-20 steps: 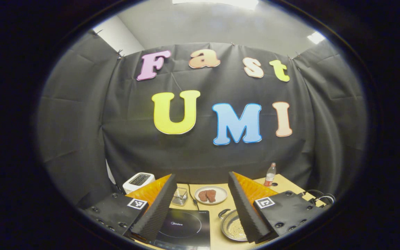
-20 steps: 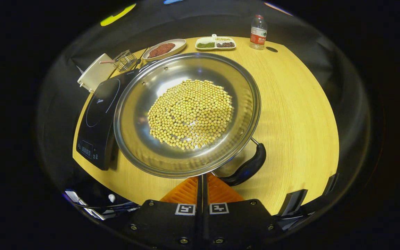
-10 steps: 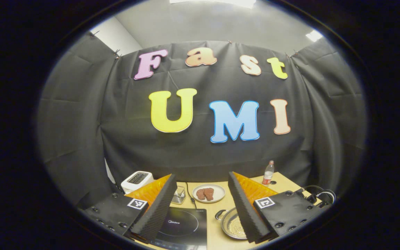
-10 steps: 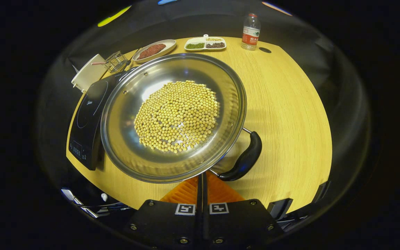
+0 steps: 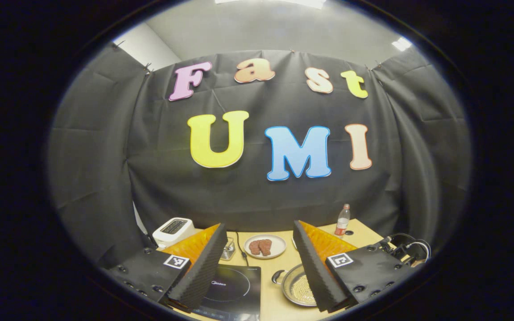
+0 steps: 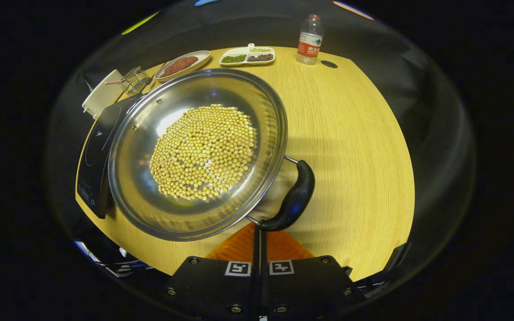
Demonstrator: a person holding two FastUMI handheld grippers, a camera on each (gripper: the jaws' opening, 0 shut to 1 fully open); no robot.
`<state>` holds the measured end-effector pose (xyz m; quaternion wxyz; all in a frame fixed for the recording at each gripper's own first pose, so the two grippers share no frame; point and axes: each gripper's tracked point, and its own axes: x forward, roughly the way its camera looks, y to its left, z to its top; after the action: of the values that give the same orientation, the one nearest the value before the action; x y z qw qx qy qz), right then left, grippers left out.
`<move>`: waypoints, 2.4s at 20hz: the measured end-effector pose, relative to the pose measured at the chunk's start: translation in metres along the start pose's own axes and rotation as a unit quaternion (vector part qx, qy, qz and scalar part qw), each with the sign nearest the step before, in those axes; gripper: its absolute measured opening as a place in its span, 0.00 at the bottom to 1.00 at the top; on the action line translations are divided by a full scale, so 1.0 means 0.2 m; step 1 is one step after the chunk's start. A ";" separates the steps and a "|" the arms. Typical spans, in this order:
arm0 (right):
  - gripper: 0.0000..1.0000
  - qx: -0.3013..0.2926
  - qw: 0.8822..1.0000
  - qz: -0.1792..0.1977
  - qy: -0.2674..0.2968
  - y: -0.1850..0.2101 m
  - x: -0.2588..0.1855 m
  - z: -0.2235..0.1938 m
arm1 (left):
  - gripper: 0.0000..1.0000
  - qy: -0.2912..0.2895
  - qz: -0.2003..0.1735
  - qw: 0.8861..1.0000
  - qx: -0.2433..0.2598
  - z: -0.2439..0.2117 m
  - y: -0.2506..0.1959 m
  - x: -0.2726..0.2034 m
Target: First push the handle of the pot to place it horizontally, then grasp the pot with both hands and set it on the induction cooktop.
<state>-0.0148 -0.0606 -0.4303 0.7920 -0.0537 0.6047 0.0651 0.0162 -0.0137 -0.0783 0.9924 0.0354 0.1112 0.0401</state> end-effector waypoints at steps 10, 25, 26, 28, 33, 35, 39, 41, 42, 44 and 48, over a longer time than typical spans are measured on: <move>0.01 -0.017 1.000 -0.005 -0.006 -0.13 0.07 0.16 | 0.99 0.007 0.023 1.000 0.004 0.00 -0.07 0.00; 0.01 -0.026 0.999 -0.010 -0.018 -0.19 0.14 0.34 | 0.98 0.027 0.034 0.999 0.004 -0.08 -0.13 -0.03; 0.01 -0.025 0.999 -0.015 -0.016 -0.19 0.14 0.34 | 0.98 0.029 0.029 0.999 0.003 -0.09 -0.13 -0.01; 0.01 -0.018 0.999 -0.029 -0.017 -0.21 0.13 0.34 | 0.99 0.032 0.016 0.999 -0.001 -0.11 -0.11 0.03; 0.10 0.021 0.997 -0.055 -0.053 -0.24 -0.03 0.33 | 1.00 0.054 -0.030 0.998 -0.015 -0.22 -0.12 0.17; 0.45 0.036 0.995 -0.059 -0.077 -0.25 -0.11 0.32 | 0.99 0.065 -0.052 0.996 -0.016 -0.29 -0.13 0.23; 0.97 0.080 0.988 -0.049 -0.126 -0.22 -0.25 0.33 | 0.99 0.111 -0.091 0.990 -0.017 -0.49 -0.21 0.33; 0.98 0.096 0.984 -0.041 -0.147 -0.21 -0.30 0.35 | 0.98 0.140 -0.100 0.985 -0.017 -0.61 -0.22 0.39; 0.97 0.100 0.982 -0.037 -0.155 -0.20 -0.31 0.36 | 0.98 0.156 -0.106 0.982 -0.018 -0.67 -0.24 0.42; 0.97 0.108 0.980 -0.032 -0.164 -0.20 -0.31 0.36 | 0.97 0.188 -0.116 0.975 -0.014 -0.82 -0.26 0.46; 0.97 0.122 0.980 -0.027 -0.156 -0.20 -0.27 0.36 | 0.99 0.254 -0.140 0.957 -0.012 -1.10 -0.33 0.52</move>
<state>0.0467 -0.0907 -0.3588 0.8784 0.0380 0.4757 -0.0235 0.0733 -0.0557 -0.3212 0.9273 -0.0036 0.3632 -0.0907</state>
